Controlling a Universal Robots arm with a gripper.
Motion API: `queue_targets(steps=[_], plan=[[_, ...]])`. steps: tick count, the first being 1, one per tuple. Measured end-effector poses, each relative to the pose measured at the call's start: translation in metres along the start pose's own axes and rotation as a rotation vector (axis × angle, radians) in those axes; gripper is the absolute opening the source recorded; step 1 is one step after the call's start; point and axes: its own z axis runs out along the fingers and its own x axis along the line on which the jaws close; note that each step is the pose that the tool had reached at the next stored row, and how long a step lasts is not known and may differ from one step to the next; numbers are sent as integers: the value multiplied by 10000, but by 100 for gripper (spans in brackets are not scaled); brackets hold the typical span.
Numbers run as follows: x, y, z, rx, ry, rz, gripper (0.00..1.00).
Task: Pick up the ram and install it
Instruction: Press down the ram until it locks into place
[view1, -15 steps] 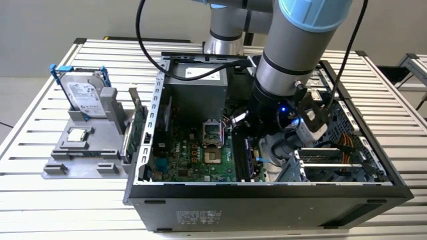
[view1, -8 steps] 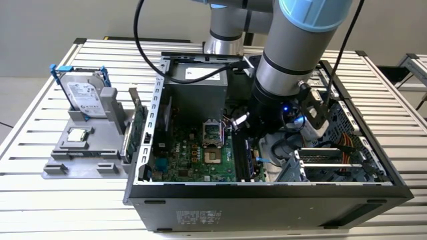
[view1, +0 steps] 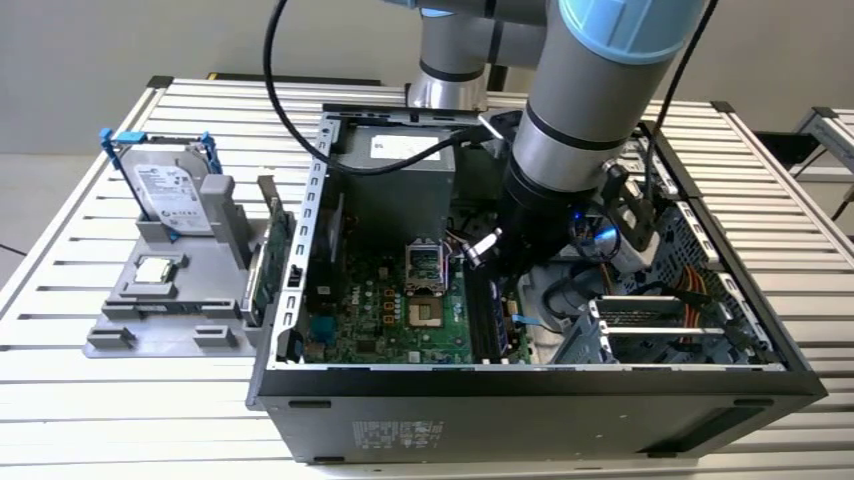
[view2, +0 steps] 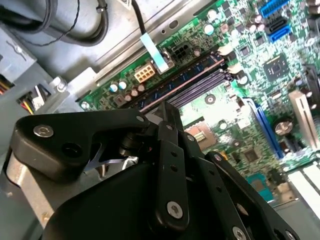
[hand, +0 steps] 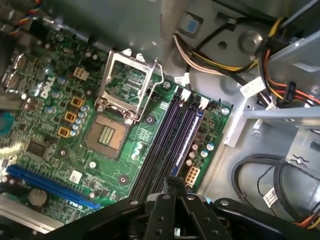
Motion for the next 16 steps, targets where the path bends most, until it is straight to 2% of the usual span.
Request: queue_targets(steps=[6,16], plan=[[0,0,0,4,38,-971,0],[-3,6,0,8,86,-2242,0]])
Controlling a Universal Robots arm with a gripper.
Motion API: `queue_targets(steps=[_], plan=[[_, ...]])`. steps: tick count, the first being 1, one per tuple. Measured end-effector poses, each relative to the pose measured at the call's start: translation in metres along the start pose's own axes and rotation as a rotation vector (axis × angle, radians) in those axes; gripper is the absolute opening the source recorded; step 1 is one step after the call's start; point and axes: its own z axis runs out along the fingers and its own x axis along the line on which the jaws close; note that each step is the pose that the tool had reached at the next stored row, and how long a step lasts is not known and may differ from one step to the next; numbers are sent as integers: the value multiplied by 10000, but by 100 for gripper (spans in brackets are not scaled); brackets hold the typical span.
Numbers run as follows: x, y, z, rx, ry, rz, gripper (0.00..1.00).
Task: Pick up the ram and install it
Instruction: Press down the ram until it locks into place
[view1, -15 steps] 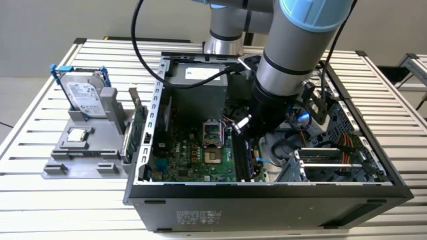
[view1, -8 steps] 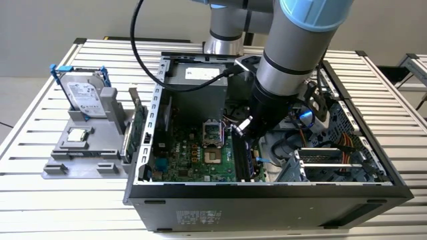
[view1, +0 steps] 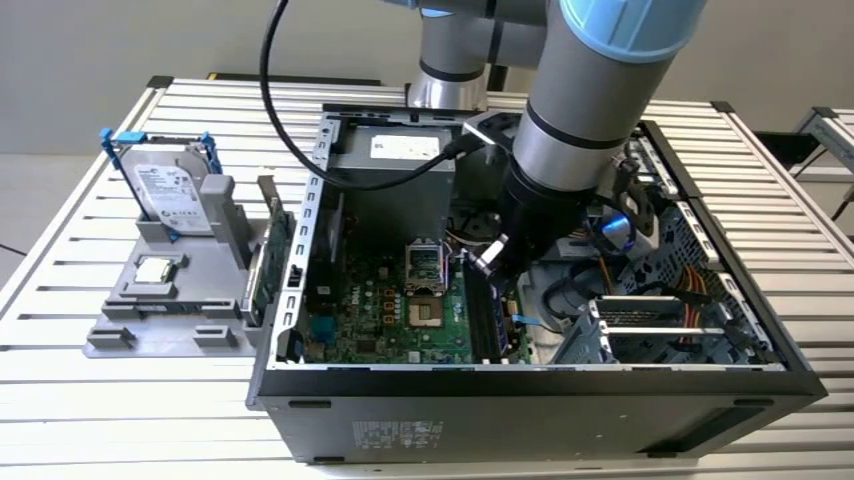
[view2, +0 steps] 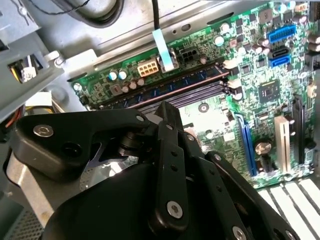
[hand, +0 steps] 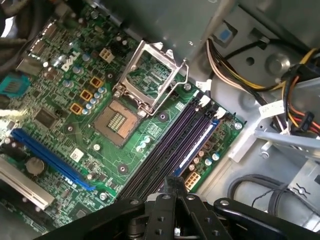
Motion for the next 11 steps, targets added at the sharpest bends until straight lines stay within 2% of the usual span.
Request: queue_targets(steps=[11], plan=[[-7,8,1,4,46,-1196,0]])
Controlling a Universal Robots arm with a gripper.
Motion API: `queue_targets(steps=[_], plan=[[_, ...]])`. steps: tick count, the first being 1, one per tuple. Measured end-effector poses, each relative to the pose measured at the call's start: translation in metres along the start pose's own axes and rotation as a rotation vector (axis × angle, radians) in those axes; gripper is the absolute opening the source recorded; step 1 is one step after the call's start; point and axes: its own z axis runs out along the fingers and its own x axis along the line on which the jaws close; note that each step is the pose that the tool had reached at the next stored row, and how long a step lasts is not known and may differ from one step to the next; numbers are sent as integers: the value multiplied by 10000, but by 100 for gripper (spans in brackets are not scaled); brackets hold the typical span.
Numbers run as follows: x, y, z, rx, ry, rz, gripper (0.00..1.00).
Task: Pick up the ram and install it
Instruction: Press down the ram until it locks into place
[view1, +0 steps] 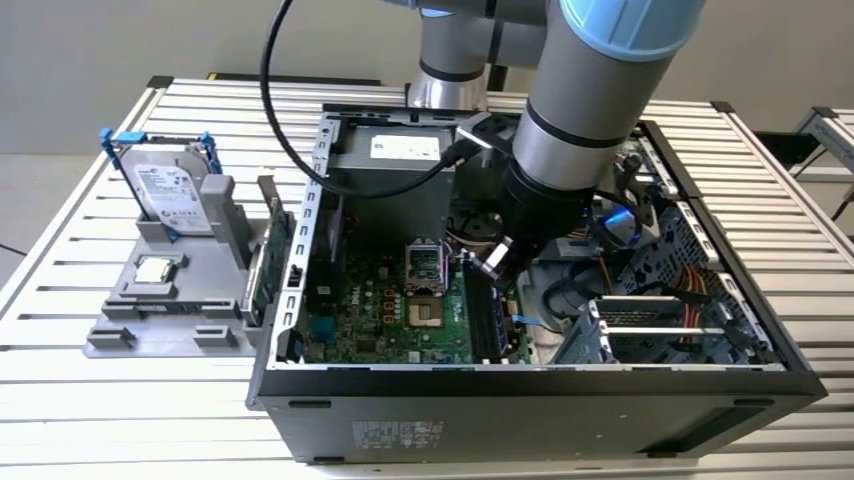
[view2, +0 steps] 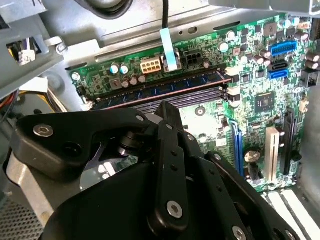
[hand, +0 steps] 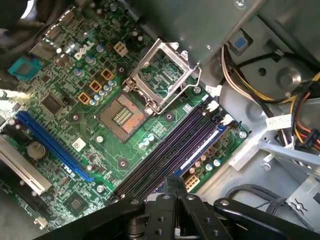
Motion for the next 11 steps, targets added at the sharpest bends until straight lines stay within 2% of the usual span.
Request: queue_targets(steps=[11], plan=[[-4,4,1,4,50,-1312,0]])
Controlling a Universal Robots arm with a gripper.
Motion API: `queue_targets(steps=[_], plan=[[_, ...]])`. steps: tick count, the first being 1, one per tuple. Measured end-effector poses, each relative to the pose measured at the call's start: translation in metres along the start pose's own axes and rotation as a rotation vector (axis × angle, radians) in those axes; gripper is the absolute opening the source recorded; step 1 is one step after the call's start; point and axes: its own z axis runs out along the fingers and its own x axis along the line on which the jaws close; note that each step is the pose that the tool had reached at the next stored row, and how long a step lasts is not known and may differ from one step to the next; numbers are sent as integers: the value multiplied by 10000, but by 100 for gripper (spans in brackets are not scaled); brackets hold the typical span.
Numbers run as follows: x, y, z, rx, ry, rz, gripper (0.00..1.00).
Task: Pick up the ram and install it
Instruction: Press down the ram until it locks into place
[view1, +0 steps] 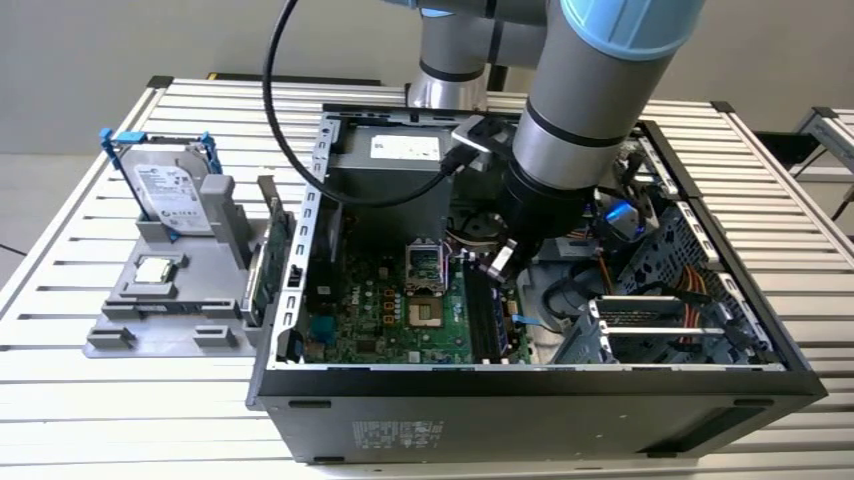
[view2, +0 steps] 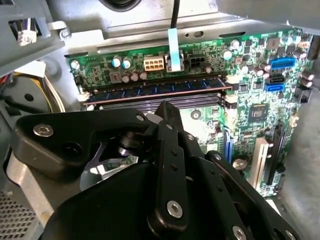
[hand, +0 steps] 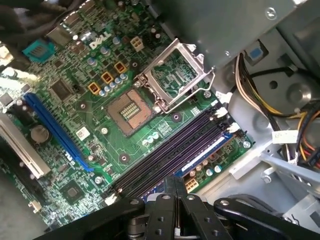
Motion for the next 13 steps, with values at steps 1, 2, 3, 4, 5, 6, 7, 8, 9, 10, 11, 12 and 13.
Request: queue_targets(steps=[1,2,3,4,5,6,7,8,9,10,11,12,13], plan=[[0,0,0,1,6,-130,0],[0,0,0,1,11,-281,0],[0,0,0,1,17,-425,0],[0,0,0,2,23,-586,0],[0,0,0,3,29,-754,0],[0,0,0,3,36,-920,0],[0,0,0,4,42,-1084,0],[0,0,0,4,48,-1242,0],[0,0,0,5,54,-1402,0],[0,0,0,6,60,-1564,0],[0,0,0,6,65,-1707,0],[0,0,0,7,72,-1871,0],[0,0,0,7,78,-2021,0]])
